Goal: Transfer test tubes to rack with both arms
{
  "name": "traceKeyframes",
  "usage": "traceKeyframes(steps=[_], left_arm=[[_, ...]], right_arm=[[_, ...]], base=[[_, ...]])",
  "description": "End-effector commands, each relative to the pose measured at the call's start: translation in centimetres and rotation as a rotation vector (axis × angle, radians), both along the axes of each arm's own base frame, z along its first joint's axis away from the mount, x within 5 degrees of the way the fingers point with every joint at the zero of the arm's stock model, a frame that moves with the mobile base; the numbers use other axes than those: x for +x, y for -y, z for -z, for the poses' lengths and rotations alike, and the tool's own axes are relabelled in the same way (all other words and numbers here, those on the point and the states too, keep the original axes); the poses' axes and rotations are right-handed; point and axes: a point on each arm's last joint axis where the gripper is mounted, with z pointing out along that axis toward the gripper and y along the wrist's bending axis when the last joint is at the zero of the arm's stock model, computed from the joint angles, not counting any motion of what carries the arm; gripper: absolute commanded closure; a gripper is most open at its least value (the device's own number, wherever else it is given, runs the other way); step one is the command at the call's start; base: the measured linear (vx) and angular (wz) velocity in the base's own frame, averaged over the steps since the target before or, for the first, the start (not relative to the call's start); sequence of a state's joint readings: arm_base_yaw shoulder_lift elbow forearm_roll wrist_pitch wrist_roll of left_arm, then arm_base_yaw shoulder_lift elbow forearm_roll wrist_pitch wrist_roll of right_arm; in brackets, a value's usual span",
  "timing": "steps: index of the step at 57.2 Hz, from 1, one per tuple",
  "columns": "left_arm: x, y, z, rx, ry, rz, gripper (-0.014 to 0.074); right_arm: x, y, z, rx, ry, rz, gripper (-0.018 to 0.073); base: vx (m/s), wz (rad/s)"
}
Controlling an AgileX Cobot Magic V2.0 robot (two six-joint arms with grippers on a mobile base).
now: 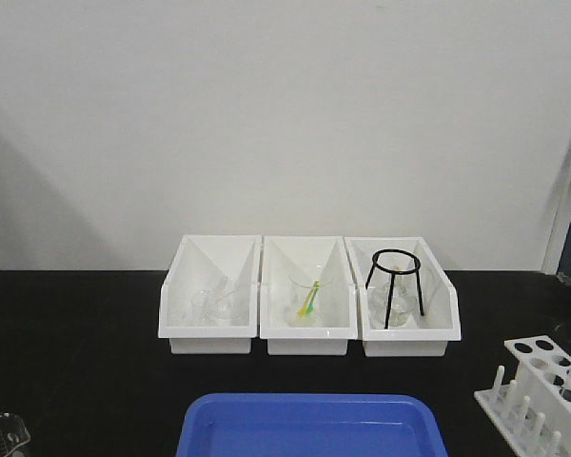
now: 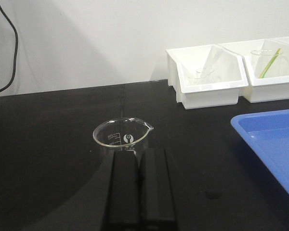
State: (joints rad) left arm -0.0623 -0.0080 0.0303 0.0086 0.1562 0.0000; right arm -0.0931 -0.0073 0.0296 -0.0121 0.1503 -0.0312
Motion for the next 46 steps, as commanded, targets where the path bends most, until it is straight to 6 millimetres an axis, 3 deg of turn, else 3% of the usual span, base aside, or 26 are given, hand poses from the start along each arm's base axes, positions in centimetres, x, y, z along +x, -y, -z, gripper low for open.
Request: traceKeyframes(steps=[1,46], left_arm=[[0.06,0.05,0.02,-0.026,0.071,0.007,0.0617],[0.06,0.05,0.02,-0.026,0.071,0.007,0.0617]], right_arm=[[0.11,-0.01,-0.61,-0.011,0.098,-0.003,0.0567],[0.12,-0.19,-0.6,-0.009,0.097,-0.033,0.0567]], base=[[0.0,0.0],[0.0,0.0]])
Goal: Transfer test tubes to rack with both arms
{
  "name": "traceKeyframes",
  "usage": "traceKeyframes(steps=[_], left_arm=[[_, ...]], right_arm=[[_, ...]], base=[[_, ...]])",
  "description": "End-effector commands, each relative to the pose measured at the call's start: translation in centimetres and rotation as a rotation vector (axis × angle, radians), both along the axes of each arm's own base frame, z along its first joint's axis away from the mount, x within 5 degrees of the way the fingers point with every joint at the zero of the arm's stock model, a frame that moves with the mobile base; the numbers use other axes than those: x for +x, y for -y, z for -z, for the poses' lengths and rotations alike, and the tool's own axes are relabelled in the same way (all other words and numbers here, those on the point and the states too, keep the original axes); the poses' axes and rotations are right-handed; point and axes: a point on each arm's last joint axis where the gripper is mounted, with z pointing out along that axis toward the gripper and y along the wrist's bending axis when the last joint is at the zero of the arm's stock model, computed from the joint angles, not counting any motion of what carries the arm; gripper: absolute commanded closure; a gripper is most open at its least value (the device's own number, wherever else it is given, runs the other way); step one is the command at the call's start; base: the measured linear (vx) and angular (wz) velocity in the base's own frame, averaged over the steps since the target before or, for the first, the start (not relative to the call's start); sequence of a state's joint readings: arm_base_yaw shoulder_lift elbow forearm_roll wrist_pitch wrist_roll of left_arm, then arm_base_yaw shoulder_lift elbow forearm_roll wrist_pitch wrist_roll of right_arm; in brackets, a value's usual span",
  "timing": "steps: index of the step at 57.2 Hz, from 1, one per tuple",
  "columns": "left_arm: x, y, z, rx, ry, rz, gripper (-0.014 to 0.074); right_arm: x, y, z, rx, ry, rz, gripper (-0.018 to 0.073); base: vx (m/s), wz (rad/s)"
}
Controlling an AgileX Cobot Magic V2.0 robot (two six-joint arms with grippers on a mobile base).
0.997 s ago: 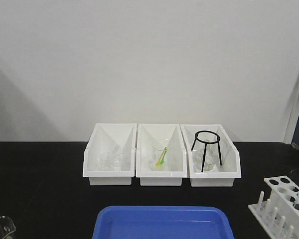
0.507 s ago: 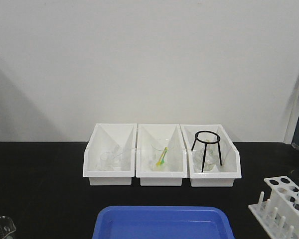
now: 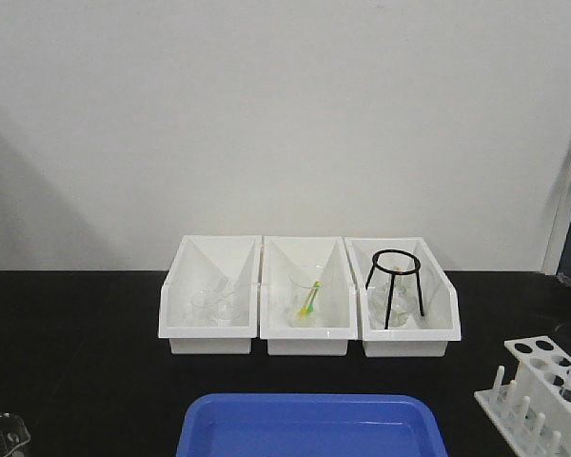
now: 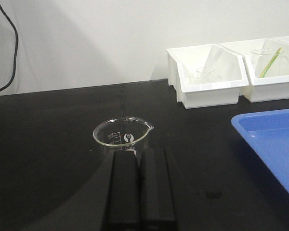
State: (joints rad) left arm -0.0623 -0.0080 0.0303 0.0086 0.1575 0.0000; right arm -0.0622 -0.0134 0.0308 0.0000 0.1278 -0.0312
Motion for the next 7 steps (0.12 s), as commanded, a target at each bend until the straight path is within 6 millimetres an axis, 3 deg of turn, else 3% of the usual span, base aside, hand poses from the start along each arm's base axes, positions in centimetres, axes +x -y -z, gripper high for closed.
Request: traceKeyframes(steps=[1,7], left_arm=[[0.06,0.05,0.01,-0.026,0.073,0.007,0.0617],[0.06,0.05,0.01,-0.026,0.073,0.007,0.0617]], right_arm=[[0.13,0.01,-0.4,-0.018,0.069,-0.001,0.0567],[0.13,0.01,-0.4,-0.018,0.069,-0.001,0.0567]], base=[[0.0,0.0],[0.0,0.0]])
